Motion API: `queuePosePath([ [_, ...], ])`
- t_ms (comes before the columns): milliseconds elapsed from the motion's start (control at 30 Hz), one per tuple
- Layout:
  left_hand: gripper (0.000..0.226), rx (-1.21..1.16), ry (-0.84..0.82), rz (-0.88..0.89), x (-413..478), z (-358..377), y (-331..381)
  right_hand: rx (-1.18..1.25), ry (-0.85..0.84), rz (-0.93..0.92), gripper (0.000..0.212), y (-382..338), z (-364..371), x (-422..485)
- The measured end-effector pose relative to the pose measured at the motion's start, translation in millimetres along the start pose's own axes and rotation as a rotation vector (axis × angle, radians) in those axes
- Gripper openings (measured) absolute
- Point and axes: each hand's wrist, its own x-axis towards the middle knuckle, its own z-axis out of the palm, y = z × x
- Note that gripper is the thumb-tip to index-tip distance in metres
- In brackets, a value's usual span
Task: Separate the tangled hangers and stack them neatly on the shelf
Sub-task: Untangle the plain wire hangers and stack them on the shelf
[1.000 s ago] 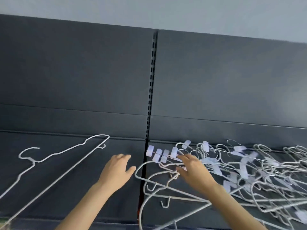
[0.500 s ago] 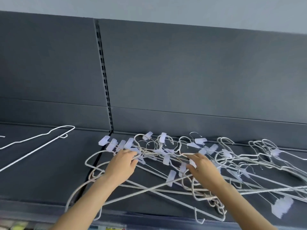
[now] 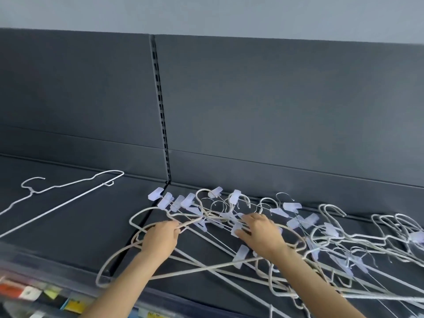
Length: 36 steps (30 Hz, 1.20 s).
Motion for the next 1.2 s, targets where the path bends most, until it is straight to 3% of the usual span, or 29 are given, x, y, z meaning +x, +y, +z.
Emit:
queuePosePath([
  [167,0.014,-0.22,0.128,0.001,4,-3,-4,0.008,-0.049,0.005,0.044,-12,9,21],
  [267,0.014,-0.259,0.144,0.052,12,-8,-7,0.25,0.044,0.05,0.028,-6,3,30],
  [333,0.016,-0.258,0.145,0.083,18,-11,-6,0.356,0.11,0.092,0.018,-2,-3,36],
  [533,0.019,-0.21,0.157,0.098,30,-7,-2,0.398,0.127,0.149,0.022,8,-7,47],
  [667,0.02,-0.173,0.163,0.101,35,-1,-4,0.442,0.223,0.196,0.02,13,-12,49],
  [833,0.013,-0.171,0.164,0.11,34,5,-8,0.348,0.361,0.247,0.018,28,-30,63],
  [933,0.014,-0.221,0.156,0.127,30,3,-6,0.273,0.375,0.181,0.018,35,-29,64],
  [1067,0.014,-0.253,0.173,0.146,26,-2,-4,0.207,0.328,0.141,0.017,44,-19,60],
  [1200,0.014,-0.245,0.187,0.184,24,-5,-2,0.063,0.178,0.295,0.02,42,-27,64],
])
